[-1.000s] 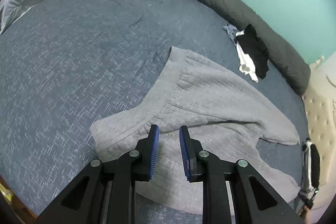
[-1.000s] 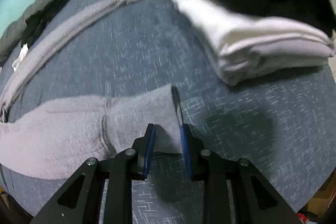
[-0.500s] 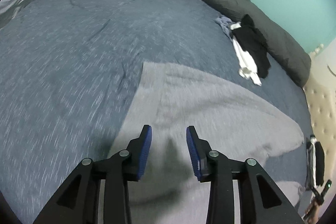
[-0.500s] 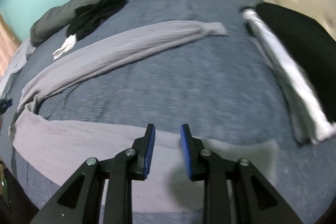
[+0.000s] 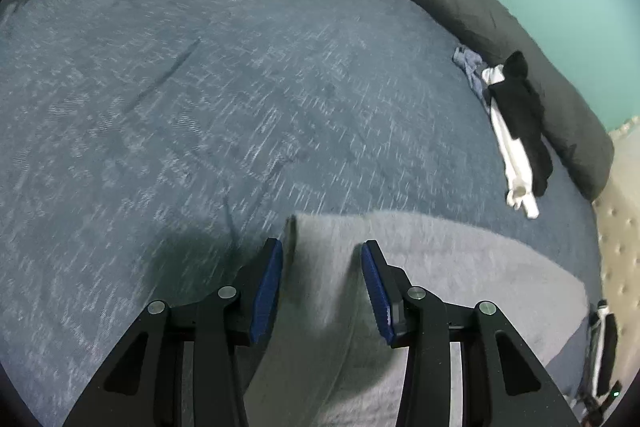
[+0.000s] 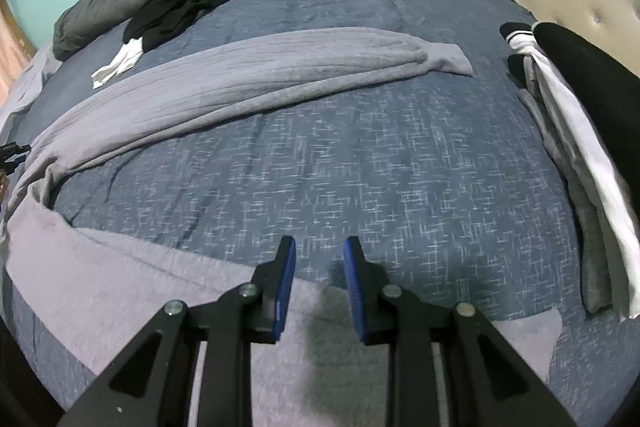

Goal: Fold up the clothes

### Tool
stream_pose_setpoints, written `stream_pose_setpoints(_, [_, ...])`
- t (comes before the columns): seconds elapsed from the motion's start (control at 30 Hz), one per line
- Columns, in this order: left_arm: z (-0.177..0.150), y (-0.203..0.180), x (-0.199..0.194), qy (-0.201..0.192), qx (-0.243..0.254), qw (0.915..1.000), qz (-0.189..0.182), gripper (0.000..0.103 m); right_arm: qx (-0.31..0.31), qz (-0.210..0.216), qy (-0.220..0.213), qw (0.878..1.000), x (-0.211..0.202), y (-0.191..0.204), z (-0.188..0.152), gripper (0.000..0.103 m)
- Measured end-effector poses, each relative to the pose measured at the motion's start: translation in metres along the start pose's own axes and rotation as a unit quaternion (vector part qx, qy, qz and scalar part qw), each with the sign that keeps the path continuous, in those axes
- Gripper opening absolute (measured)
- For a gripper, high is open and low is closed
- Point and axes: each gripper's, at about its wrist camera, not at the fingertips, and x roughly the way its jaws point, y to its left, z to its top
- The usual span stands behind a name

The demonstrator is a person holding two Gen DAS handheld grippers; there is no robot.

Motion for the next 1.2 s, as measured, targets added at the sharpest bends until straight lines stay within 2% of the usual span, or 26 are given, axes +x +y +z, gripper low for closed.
stream_pose_setpoints(0.07, [0.001, -0.001, 0.005, 0.004, -0.002, 1.0000, -0.002, 0.036, 0.010, 0.002, -0.001, 1.000, 0.000, -0.003, 0.002, 0.024])
stream_pose_setpoints(0.2, [-0.002, -0.012, 0.005, -0.008, 0.020, 0.9997, 0.014, 0.005, 0.026, 0.011, -0.013, 1.000, -0.004, -0.005, 0.008, 0.024])
stream_pose_setpoints(0.3, [0.001, -0.014, -0.008, -0.035, 0.020, 0.9986, 0.034, 0.005, 0.024, 0.013, -0.020, 0.999, -0.008, -0.002, 0.013, 0.024])
stream_pose_setpoints(0.53, [0.023, -0.029, -0.033, -0.080, 0.035, 0.9950, 0.049, 0.004, 0.028, 0.026, -0.025, 0.999, -0.007, 0.001, 0.012, 0.025])
stream_pose_setpoints(0.7, [0.053, -0.039, -0.033, -0.087, 0.041, 0.9935, 0.060, 0.004, 0.034, 0.029, -0.024, 0.999, -0.003, -0.001, 0.011, 0.025])
stream_pose_setpoints(1.0, [0.068, -0.030, 0.012, -0.064, 0.022, 0.9937, 0.089, 0.004, 0.052, 0.044, -0.025, 0.997, 0.012, 0.000, 0.017, 0.025])
stream_pose_setpoints(1.17, [0.061, -0.016, 0.041, -0.031, -0.003, 0.9960, 0.084, 0.007, 0.054, 0.060, -0.017, 0.997, 0.020, 0.005, 0.016, 0.025])
stream_pose_setpoints(1.2, [0.059, -0.014, 0.041, -0.031, -0.011, 0.9965, 0.077, 0.010, 0.053, 0.062, -0.016, 0.996, 0.021, 0.007, 0.016, 0.025])
